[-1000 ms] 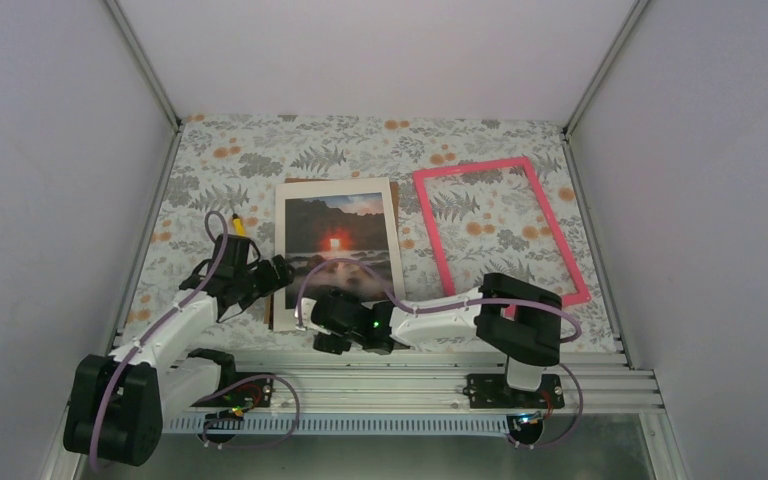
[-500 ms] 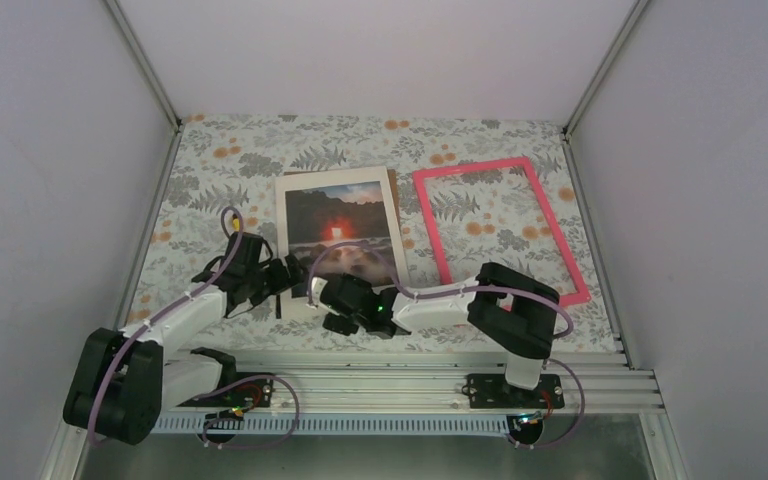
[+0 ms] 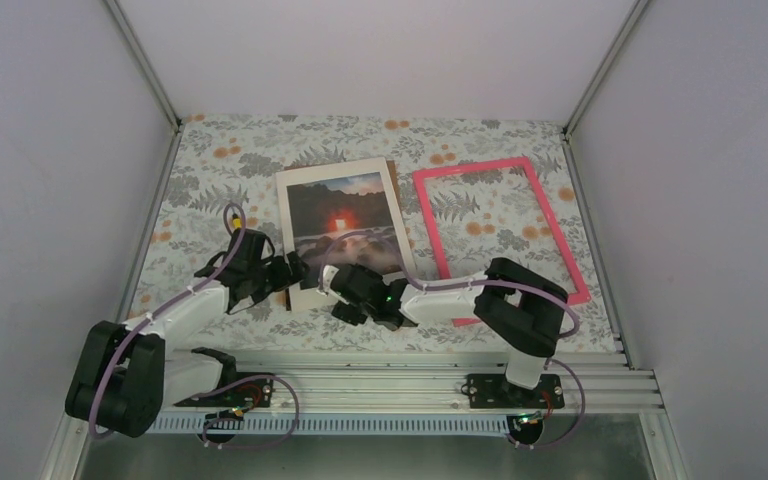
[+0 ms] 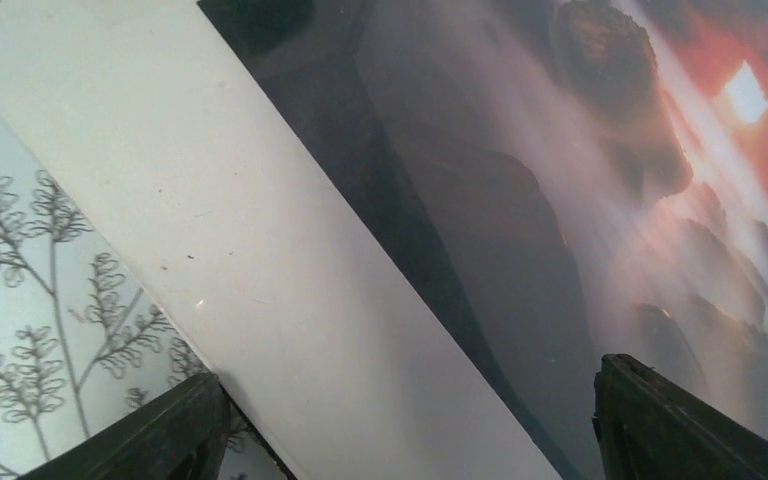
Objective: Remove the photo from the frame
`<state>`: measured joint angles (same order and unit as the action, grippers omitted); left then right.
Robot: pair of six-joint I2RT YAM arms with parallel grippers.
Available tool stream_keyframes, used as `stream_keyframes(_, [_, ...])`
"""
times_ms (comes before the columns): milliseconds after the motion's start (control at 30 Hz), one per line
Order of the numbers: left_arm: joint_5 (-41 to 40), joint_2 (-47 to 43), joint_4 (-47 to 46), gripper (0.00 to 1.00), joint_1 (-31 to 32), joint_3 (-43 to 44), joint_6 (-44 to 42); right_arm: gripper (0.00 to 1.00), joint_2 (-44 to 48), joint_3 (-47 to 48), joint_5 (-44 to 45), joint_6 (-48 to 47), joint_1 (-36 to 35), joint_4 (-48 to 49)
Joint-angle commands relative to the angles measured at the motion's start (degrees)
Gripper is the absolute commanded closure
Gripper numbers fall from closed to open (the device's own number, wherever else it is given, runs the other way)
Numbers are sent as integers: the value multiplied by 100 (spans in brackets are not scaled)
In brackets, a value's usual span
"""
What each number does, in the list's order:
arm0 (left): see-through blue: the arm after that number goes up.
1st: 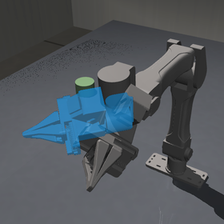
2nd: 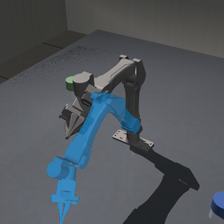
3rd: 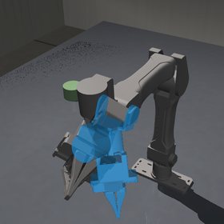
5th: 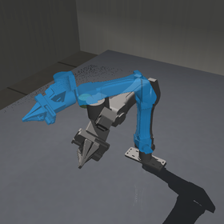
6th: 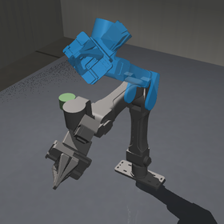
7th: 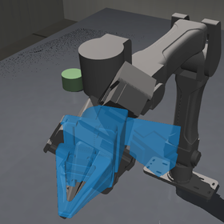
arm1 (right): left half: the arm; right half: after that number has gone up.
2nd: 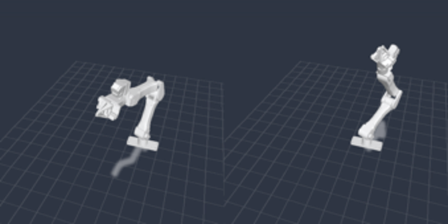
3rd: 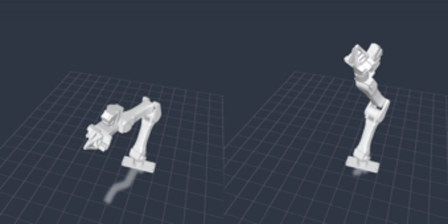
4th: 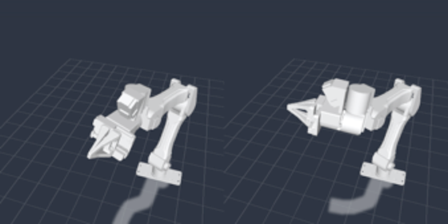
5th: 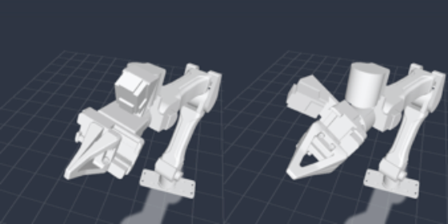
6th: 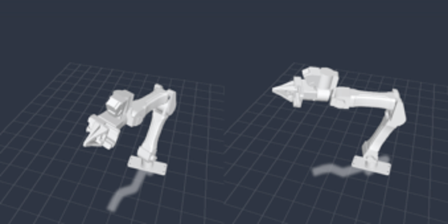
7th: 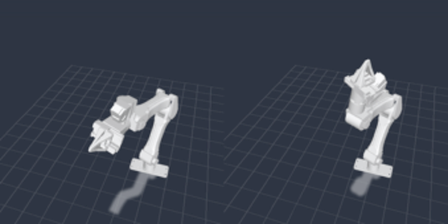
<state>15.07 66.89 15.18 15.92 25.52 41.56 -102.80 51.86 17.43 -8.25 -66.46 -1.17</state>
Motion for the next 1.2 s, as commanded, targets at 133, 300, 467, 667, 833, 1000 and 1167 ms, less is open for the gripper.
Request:
stream_keyframes(133, [94, -355, 253, 0, 33, -58, 77, 18, 427, -111, 31, 288, 238, -57])
stream_keyframes(300, [302, -381, 152, 0, 26, -123, 125, 16, 662, -149, -320, 449, 246, -126])
stream_keyframes(467, [579, -456, 66, 0, 31, -142, 196, 15, 856, -209, -469, 776, 455, -209])
stream_keyframes(667, [714, -725, 130, 0, 35, -134, 253, 15, 904, -262, -312, 968, 635, -379])
stream_keyframes(833, [922, -636, -79, 0, 89, -165, 304, 14, 952, -369, -302, 1086, 761, -366])
stream_keyframes(1000, [1085, -378, -336, 1, 161, -222, 338, 14, 987, -441, -193, 1193, 879, -409])
stream_keyframes(1167, [1066, -173, -412, 0, 234, -254, 343, 14, 1119, -542, -99, 1294, 1007, -410])
